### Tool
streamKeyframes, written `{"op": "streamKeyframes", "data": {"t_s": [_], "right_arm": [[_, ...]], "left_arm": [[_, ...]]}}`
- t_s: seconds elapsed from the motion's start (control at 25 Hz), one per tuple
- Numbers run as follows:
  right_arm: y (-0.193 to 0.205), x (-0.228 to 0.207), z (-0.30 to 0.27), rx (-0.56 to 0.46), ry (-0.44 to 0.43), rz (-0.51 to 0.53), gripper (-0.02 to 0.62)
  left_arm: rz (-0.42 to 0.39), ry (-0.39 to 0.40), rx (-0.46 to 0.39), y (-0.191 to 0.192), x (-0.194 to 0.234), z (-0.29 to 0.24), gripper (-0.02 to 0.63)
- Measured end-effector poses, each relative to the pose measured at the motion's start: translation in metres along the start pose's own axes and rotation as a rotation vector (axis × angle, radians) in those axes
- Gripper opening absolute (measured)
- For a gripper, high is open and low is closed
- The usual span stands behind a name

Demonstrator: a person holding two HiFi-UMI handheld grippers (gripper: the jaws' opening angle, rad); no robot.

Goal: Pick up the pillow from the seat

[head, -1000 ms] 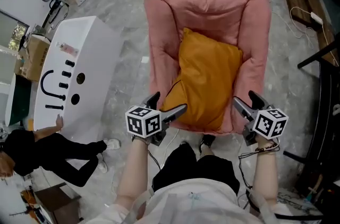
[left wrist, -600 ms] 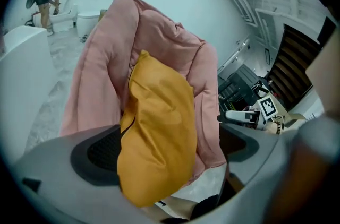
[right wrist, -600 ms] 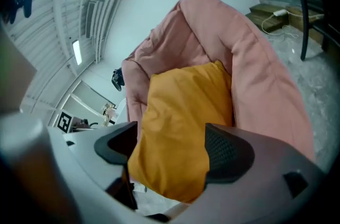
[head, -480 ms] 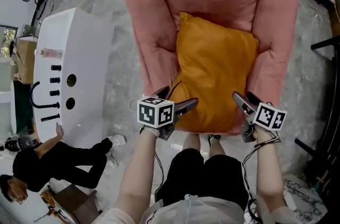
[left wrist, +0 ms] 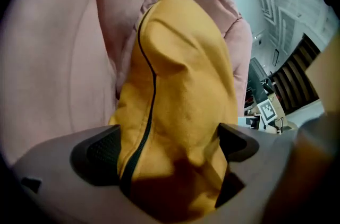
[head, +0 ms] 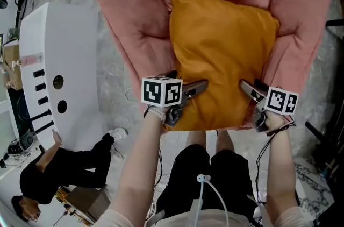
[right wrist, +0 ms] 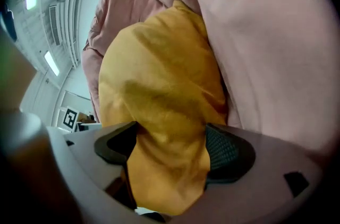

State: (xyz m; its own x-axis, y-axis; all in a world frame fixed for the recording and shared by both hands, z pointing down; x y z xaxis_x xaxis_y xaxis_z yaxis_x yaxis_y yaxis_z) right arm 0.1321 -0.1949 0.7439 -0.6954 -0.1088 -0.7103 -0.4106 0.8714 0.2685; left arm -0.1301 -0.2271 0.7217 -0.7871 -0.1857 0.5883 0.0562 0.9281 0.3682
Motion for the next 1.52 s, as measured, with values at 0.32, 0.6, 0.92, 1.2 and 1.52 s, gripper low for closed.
{"op": "streamKeyframes", "data": {"t_s": [0.32, 0.6, 0.92, 1.2, 1.52], "right_arm": [[-0.005, -0.009, -0.062, 0.072, -0.019, 0.089, 0.347], [0.006, 0.02, -0.039, -0.007, 0.005, 0.317, 0.071], [0.001, 0.08, 0.051, -0.194, -0.099, 0.458, 0.028], [-0.057, 0.193, 0.17, -0.391, -0.271, 0.679, 0.025], [-0.113, 0.317, 0.293, -0.676, -0.426, 0.85, 0.025]], "left_arm": [[0.01, -0.102, 0.007, 0.005, 0.03, -0.053, 0.518], [-0.129, -0.118, -0.084, 0.012, 0.001, -0.024, 0.208], [-0.107, -0.058, -0.314, 0.026, -0.074, 0.061, 0.158], [-0.152, -0.002, -0.664, -0.004, -0.172, 0.161, 0.15], [-0.444, 0.051, -0.961, -0.088, -0.278, 0.28, 0.152]]}}
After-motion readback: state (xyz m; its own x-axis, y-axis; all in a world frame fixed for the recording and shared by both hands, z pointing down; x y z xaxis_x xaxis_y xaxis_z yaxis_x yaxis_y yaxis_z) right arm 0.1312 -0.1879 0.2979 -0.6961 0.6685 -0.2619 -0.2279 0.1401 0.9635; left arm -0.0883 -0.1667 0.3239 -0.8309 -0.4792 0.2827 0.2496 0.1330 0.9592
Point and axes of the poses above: the fingertips, and each gripper's own axes: z backward along the fingers, x to its left, y out of its underside, the point moved 5 cm from there along z, backward along the fingers, and after that the axes turned 9 degrees about -x, right-handed, at the moved point
